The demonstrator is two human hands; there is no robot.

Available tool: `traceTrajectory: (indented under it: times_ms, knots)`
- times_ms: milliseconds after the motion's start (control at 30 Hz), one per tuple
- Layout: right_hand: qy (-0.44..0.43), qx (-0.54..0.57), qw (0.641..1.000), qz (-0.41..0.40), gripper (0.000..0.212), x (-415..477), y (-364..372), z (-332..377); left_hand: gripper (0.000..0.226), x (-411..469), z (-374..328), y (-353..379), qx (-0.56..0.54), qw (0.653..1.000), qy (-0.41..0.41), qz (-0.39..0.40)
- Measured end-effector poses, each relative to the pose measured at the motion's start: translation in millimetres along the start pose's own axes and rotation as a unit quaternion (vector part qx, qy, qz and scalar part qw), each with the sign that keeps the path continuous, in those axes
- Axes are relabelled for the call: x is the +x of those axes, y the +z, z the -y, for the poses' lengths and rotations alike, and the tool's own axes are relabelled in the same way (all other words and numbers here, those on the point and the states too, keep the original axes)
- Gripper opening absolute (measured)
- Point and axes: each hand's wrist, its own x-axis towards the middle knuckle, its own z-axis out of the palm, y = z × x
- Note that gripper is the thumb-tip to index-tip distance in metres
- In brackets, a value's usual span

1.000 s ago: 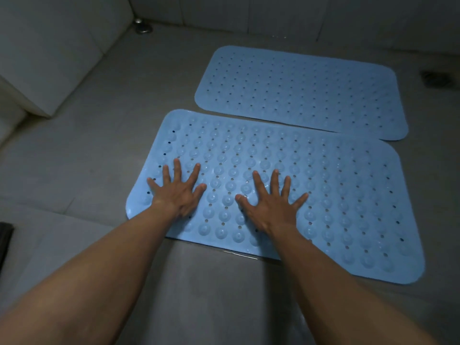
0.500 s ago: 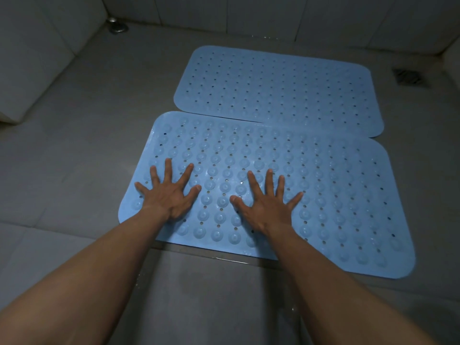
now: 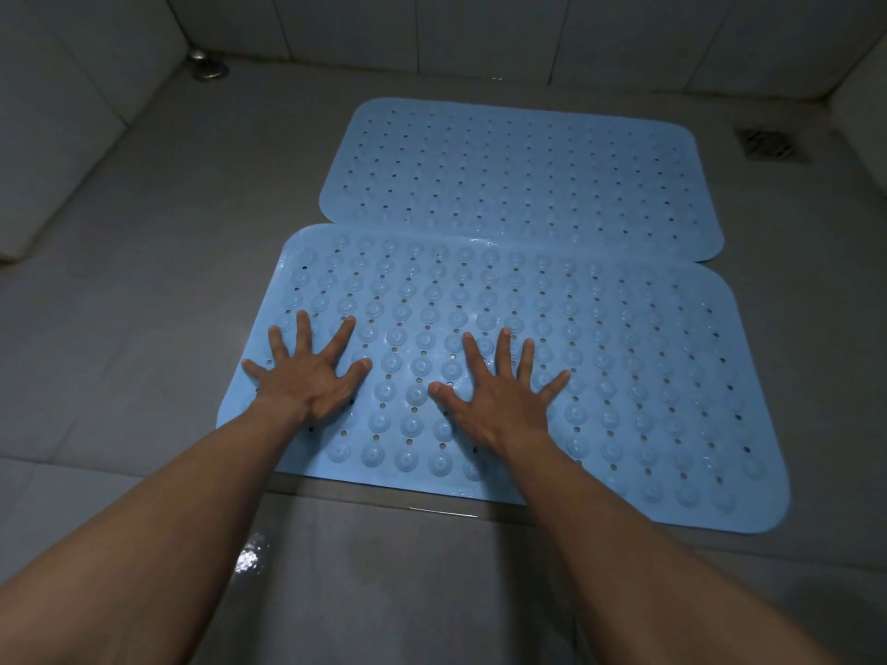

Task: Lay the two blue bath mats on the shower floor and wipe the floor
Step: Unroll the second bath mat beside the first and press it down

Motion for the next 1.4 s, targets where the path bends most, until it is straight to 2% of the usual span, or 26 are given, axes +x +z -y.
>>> traceTrajectory:
  times_ms: [200,367,467,533,600,700,1167,1267,1333,1400]
  knots:
    - [-0.016,0.011,1.0,-0.001,0.089,-3.6,-8.3,-4.5,0.076,-2.1,-5.7,-0.8,0.0,1.0,-0.017,-0.006]
    - [-0.003,0.05,0.996,-0.076,0.077,3.1,-39.7,-36.7,0.087,1.2,-37.1,-8.2,-0.042,0.998,-0.025,-0.044]
    - [0.07,0.024,0.995,-0.07,0.084,13.8,-50.6,-78.2,0.1,8.1,-48.9,-10.9,-0.053,0.997,-0.047,-0.018]
    - [0.141,0.026,0.989,-0.038,0.095,17.9,-53.8,-107.4,0.108,9.8,-49.2,-11.4,-0.072,0.994,-0.077,0.014]
    - [0.176,0.048,0.983,0.006,0.103,18.6,-54.7,-127.8,0.11,10.4,-47.5,-9.1,-0.069,0.994,-0.084,0.022]
    - [0.169,0.075,0.982,0.026,0.104,18.5,-53.8,-137.6,0.112,13.0,-46.7,-5.0,-0.059,0.995,-0.084,0.01]
    - [0.16,0.068,0.984,0.035,0.104,15.2,-57.7,-145.0,0.112,8.2,-54.4,-10.6,-0.051,0.993,-0.102,0.016]
    - [0.164,0.066,0.984,0.008,0.102,22.3,-62.2,-135.1,0.1,15.2,-54.7,-12.7,-0.029,0.994,-0.094,-0.051]
    - [0.122,0.035,0.991,-0.028,0.097,33.7,-64.7,-120.6,0.086,30.3,-51.8,-17.8,-0.016,0.993,-0.055,-0.099]
    - [0.065,0.026,0.997,-0.04,0.09,53.0,-67.1,-97.8,0.076,50.7,-45.6,-25.4,-0.011,0.994,-0.015,-0.111]
